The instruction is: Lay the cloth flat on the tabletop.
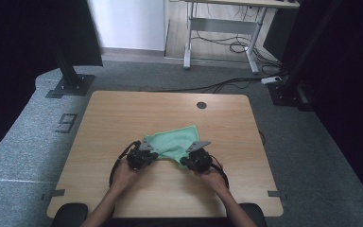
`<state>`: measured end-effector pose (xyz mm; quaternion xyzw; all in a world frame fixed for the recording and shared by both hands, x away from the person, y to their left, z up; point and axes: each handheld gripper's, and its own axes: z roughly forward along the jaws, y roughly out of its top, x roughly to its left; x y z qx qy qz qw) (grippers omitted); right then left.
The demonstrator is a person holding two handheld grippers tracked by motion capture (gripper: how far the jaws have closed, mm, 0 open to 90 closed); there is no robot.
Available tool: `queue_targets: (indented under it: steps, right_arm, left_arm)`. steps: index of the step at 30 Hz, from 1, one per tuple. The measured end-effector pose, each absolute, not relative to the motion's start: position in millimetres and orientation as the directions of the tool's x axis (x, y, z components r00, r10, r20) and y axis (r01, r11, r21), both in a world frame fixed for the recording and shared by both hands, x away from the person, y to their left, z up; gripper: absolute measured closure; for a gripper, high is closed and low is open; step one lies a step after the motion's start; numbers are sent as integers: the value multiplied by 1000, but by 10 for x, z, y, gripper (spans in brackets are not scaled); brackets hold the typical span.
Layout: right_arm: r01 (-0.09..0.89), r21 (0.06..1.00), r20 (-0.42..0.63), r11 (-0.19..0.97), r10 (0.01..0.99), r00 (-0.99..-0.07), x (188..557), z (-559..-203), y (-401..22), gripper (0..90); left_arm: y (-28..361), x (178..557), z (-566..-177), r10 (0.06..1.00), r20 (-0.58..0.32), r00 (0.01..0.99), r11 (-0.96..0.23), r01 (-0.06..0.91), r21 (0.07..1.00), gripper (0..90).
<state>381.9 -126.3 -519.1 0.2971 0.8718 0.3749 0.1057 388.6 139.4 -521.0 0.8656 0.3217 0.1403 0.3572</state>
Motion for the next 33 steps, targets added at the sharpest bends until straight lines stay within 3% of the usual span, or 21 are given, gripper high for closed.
queue_targets:
  steps: [8, 15, 18, 21, 22, 26, 33]
  right_arm:
    - [454, 757, 54, 469, 648, -759, 3897, -4987, -1597, 827]
    - [491, 750, 75, 443, 682, -728, 3946, -5018, -1771, 797]
    - [518, 728, 86, 450, 689, -720, 3956, -5126, -1820, 747]
    - [531, 713, 82, 458, 697, -712, 3947, -5185, -1860, 727]
    - [545, 706, 86, 452, 709, -700, 3938, -5217, -1921, 653]
    - [554, 713, 81, 431, 734, -675, 3928, -5182, -2056, 546]
    - [547, 747, 87, 377, 761, -643, 3932, -4970, -2230, 502]
  left_arm:
    - [1544, 3939, -4964, 675, 20, 737, -506, 444, 739, 882]
    - [1617, 3968, -5053, 678, -3, 735, -512, 475, 716, 863]
    - [1649, 3973, -5137, 687, -5, 727, -520, 497, 695, 816]
    - [1698, 3982, -5181, 705, 7, 709, -518, 509, 687, 694]
    - [1763, 3993, -5192, 719, -3, 695, -503, 524, 688, 636]
    - [1809, 3958, -5128, 715, -31, 698, -475, 518, 712, 516]
    - [1675, 3896, -4993, 671, -52, 739, -476, 484, 734, 499]
